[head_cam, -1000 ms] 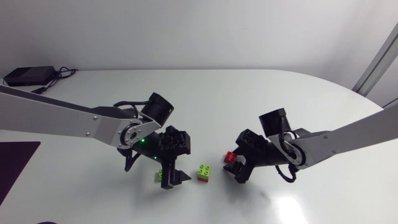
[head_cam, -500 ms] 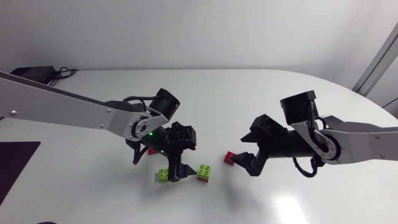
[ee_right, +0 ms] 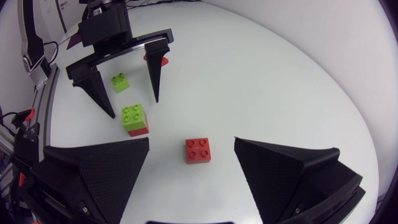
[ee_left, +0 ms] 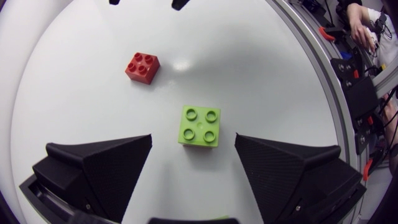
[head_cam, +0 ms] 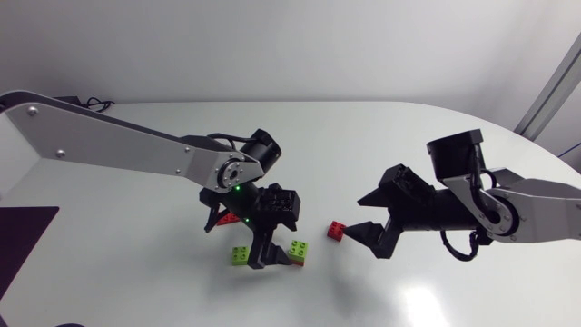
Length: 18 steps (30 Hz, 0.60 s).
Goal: Separate the duplo bricks
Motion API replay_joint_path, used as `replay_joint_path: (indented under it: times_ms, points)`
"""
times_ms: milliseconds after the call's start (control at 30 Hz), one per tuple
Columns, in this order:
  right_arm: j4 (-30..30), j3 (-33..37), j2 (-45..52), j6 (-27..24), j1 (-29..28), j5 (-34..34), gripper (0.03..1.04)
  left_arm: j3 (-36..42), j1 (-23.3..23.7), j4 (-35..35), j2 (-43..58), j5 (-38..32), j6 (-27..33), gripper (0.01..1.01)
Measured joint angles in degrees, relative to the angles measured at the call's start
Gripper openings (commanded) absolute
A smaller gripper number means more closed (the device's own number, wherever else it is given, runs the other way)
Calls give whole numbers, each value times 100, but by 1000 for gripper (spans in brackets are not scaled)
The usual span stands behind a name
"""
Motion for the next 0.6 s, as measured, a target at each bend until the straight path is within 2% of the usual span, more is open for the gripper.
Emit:
replay_joint_path:
  times_ms: [167, 500, 600]
  points:
    - [0, -72, 0, -44, -33, -26, 987, 229, -17, -339, 125, 0, 254, 821]
    - [0, -72, 0, -133, -87, -131, 987, 544, -170, -492, 315, 0, 420, 748]
    - [0, -72, 0, -153, -138, -153, 987, 566, -203, -579, 350, 2, 459, 564]
